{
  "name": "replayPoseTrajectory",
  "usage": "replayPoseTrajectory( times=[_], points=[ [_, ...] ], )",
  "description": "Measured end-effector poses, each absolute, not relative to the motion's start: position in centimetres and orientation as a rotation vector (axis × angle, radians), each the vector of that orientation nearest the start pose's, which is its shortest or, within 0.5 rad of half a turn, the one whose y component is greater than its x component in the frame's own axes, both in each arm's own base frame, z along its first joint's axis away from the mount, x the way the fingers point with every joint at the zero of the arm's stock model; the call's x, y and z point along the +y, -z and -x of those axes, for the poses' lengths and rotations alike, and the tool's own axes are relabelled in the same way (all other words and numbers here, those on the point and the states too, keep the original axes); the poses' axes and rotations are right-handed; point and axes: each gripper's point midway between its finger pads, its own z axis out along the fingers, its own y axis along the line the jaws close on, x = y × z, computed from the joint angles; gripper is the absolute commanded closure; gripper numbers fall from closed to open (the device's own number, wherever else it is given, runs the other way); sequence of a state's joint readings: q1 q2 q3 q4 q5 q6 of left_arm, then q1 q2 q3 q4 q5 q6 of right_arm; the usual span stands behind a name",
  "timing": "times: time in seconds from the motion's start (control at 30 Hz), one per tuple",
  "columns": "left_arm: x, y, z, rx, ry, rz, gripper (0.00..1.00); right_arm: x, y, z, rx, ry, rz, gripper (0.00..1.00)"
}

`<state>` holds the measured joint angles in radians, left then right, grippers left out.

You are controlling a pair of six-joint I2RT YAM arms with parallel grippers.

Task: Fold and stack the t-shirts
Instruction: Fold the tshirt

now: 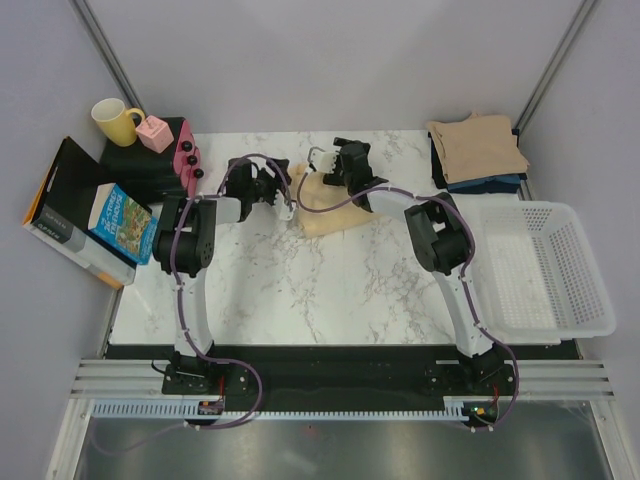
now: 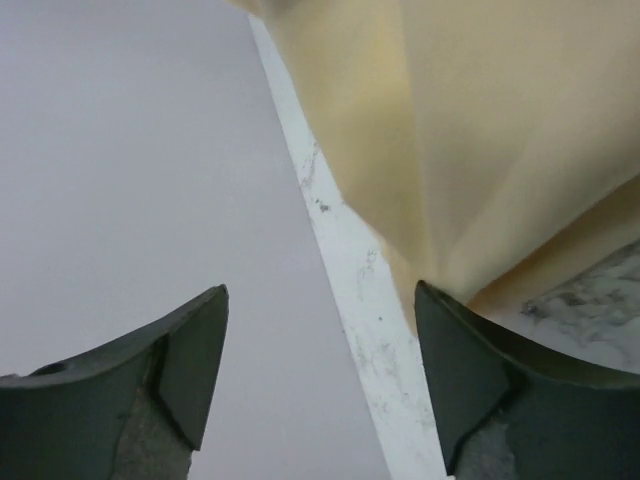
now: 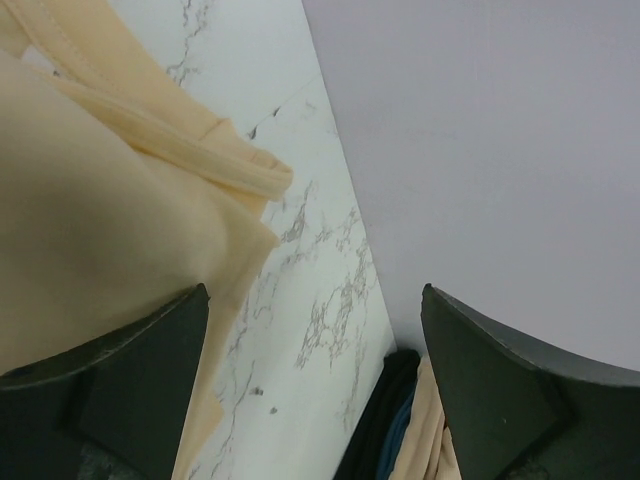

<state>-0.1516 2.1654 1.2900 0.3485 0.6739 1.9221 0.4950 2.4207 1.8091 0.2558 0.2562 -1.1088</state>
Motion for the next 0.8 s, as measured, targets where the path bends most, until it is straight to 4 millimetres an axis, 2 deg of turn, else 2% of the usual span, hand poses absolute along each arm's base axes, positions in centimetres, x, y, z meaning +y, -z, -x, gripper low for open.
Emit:
replayPoseTrajectory(
  times=[0.07,0.17,0.27,0.33,0.4,0.47,0.57,0.63,0.73,0.8],
  points=[
    [-15.9,-8.4,-57.5,0.68,-0.522,-1.851,0.02,23.9,-9.4,-61.9,1.515,0.655,1.278,0.06],
    [-14.7,-9.7,-58.8,0.712,-0.616,-1.802,0.01,22.7,-9.3,-61.0,1.54,0.667,1.27,0.06],
    [-14.1,-10.7,-59.2,0.73,-0.661,-1.759,0.01,21.5,-10.0,-60.5,1.564,0.679,1.249,0.07],
    [-13.8,-10.8,-58.7,0.744,-0.659,-1.746,0.01,20.7,-11.1,-60.6,1.576,0.684,1.217,0.07],
    [-13.6,-10.9,-57.3,0.765,-0.636,-1.742,0.01,19.6,-12.8,-60.7,1.588,0.688,1.179,0.07],
    [-13.7,-12.0,-55.5,0.766,-0.617,-1.733,0.01,18.3,-14.8,-60.5,1.595,0.69,1.152,0.08],
    [-14.8,-15.1,-52.5,0.71,-0.603,-1.716,0.01,16.0,-17.9,-59.2,1.594,0.695,1.158,0.08],
    [-16.2,-17.2,-49.5,0.653,-0.578,-1.713,0.01,14.3,-19.1,-57.5,1.579,0.703,1.203,0.08],
    [-18.5,-19.5,-44.4,0.569,-0.498,-1.74,0.01,12.3,-18.4,-53.5,1.571,0.685,1.354,0.09],
    [-19.9,-19.7,-41.3,0.525,-0.425,-1.779,0.01,11.6,-16.6,-51.0,1.578,0.655,1.47,0.09]
  ],
)
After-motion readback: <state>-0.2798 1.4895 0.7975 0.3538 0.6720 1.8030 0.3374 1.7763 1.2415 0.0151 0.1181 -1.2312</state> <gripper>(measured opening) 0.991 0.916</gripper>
